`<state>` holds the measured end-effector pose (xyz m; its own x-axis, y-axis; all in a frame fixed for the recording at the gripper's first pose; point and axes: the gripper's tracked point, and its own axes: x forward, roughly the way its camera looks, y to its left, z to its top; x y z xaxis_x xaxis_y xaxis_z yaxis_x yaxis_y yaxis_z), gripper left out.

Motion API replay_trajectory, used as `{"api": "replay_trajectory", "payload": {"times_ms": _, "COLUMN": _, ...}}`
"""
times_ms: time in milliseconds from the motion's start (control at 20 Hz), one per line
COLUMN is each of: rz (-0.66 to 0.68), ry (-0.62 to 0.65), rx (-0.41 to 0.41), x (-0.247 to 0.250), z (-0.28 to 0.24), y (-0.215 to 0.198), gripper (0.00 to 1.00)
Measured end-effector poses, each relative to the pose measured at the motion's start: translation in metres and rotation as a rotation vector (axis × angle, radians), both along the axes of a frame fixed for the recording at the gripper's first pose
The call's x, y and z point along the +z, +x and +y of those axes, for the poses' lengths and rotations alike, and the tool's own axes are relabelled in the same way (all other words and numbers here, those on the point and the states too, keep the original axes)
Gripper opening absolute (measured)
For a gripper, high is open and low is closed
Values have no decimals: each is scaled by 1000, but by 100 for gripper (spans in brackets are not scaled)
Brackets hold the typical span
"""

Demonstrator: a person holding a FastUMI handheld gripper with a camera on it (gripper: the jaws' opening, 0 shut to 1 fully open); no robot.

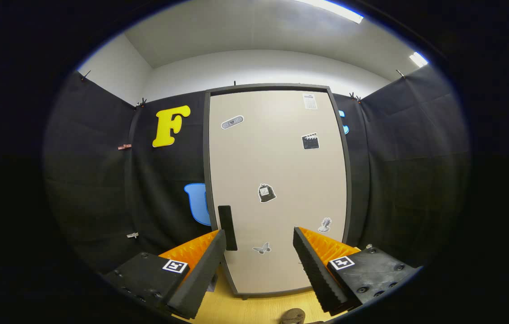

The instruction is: Open the shoe cabinet door, grab the shoes and put them into the shoe cabinet, then close the shoe cabinet door.

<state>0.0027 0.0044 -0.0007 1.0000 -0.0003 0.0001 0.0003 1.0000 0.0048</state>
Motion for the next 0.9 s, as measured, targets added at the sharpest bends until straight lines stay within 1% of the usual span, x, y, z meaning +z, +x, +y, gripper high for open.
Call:
{"api": "replay_trajectory", "payload": {"times_ms": 300, "rz": 17, "ry": 11, "rx": 11, "x": -9, "z": 8, "y": 4, "gripper": 98}}
{"api": "replay_trajectory", "payload": {"times_ms": 500, "rz": 43, "ry": 5, "rx": 41, "x": -26, "z": 24, "y": 17, "gripper": 98}}
{"api": "replay_trajectory", "payload": {"times_ms": 700, "rz": 67, "ry": 16, "rx": 65, "x": -42, "z": 46, "y": 43, "gripper": 98}}
{"api": "replay_trajectory", "payload": {"times_ms": 900, "rz": 96, "ry": 8, "rx": 76, "x": -61, "z": 66, "y": 83, "gripper": 98}}
